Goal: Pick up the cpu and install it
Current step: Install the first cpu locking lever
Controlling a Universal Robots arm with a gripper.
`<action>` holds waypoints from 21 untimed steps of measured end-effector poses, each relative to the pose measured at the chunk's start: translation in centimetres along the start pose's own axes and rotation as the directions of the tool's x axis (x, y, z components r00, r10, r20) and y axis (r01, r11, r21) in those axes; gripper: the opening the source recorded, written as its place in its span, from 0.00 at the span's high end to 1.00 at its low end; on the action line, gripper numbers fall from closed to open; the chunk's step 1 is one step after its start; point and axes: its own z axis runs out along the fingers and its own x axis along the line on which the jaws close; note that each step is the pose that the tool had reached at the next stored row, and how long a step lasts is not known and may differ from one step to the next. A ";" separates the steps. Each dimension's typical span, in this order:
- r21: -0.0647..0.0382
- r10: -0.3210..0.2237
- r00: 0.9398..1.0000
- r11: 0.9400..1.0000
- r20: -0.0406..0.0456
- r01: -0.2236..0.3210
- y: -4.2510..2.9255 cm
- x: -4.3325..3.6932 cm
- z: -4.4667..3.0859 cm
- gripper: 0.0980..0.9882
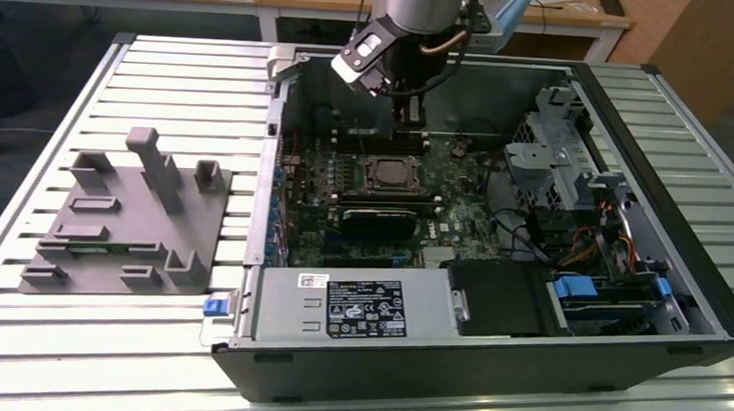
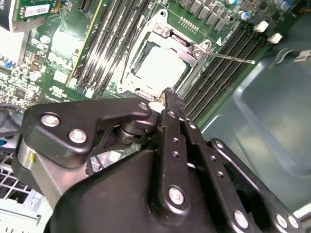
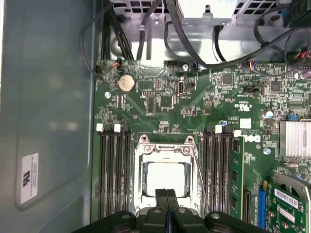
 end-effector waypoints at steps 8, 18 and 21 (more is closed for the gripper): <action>0.004 -0.034 0.999 0.999 0.000 0.034 0.00 0.00 0.00 0.99; 0.012 -0.212 0.977 0.977 -0.005 0.212 0.00 0.00 0.11 0.99; 0.014 -0.264 0.964 0.964 -0.007 0.264 0.00 0.00 0.13 0.99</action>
